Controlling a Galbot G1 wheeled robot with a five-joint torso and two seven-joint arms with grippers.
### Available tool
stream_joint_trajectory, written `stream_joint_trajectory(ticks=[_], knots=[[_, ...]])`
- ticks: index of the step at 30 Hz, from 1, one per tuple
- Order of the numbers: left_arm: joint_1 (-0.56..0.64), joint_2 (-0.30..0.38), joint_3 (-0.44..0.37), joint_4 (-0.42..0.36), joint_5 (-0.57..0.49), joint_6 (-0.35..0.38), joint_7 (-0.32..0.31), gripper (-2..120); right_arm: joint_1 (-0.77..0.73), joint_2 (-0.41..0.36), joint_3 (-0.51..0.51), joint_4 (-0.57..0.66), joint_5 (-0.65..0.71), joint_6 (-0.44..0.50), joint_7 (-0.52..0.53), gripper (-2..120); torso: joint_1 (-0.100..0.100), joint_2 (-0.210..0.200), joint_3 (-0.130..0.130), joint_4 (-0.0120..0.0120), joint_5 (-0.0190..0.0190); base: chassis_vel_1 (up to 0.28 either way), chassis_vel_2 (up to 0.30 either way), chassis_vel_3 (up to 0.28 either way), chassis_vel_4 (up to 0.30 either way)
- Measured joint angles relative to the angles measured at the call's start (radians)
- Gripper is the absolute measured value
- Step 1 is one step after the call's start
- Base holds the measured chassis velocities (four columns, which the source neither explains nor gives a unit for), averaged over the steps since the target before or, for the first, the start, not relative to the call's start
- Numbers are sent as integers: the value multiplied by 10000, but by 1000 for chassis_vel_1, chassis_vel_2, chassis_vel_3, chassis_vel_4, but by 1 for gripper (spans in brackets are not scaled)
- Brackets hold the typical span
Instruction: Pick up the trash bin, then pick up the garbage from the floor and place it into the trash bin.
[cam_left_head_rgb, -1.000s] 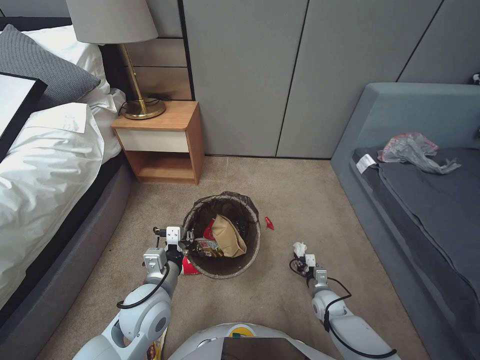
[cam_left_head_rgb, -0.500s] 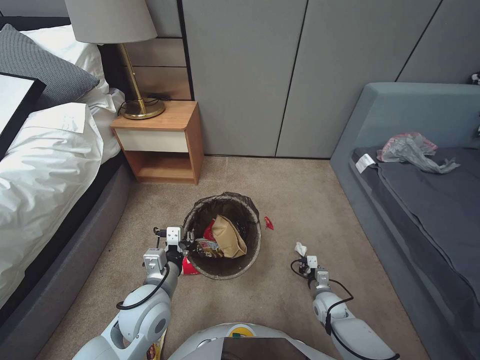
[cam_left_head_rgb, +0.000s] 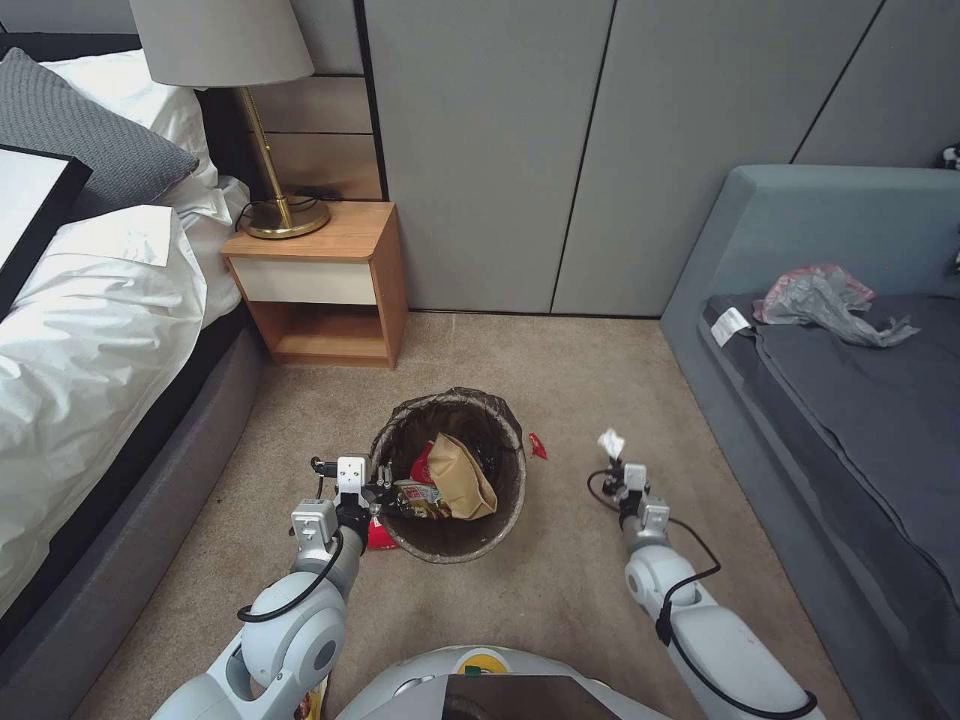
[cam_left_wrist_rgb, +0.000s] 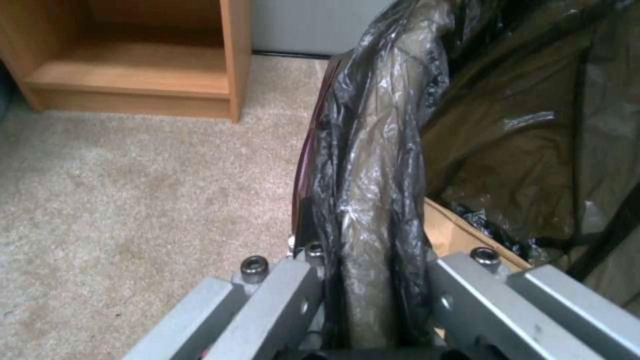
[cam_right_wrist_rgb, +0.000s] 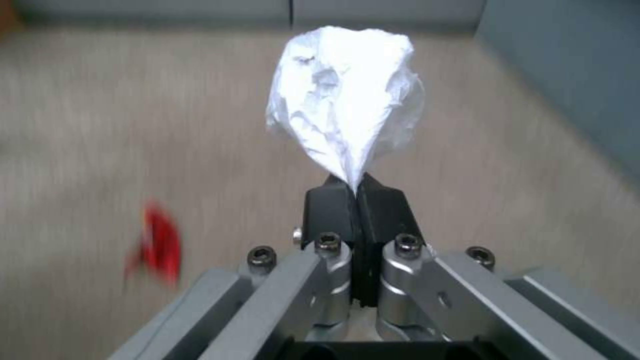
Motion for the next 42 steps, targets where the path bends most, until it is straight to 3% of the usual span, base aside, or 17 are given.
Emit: stream_joint_trajectory(ticks=[4, 7, 12, 19, 21, 27, 42], knots=[[-26, 4, 37, 59, 1, 10, 9, 2, -51, -83, 283, 738, -120, 169, 74, 0, 0, 0, 0, 0, 0, 0, 0, 0, 0], [-94, 42, 95, 140, -3, 34, 17, 2, -211, -466, 516, 2436, 54, 238, 89, 0, 0, 0, 0, -3, -1, 0, 0, 0, 0], [-131, 37, 133, 204, -1, 46, 19, 2, -399, -779, 495, 4008, 374, 265, 0, 0, 0, 0, 0, -1, -2, 0, 0, 0, 0], [-178, 33, 174, 302, 7, 52, 29, 2, -656, -1195, 201, 5521, 462, 709, -768, 0, 0, 0, 0, 0, -1, 0, 0, 0, 0], [-213, 46, 182, 329, 1, 57, 30, 2, -859, -1495, 29, 6043, 534, 963, -1408, 0, 0, 0, -1, -2, -1, 0, 0, 0, 0], [-274, 56, 197, 394, -8, 67, 32, 2, -1103, -1955, -435, 6618, 545, 1291, -2334, 0, 0, 0, -1, -1, 0, 0, 0, 0, 0], [-309, 32, 267, 428, 21, 82, 42, 2, -1006, -2622, -2160, 6719, 496, 1328, -2818, 0, 0, 0, -1, -1, -1, 0, 0, 0, 0]])
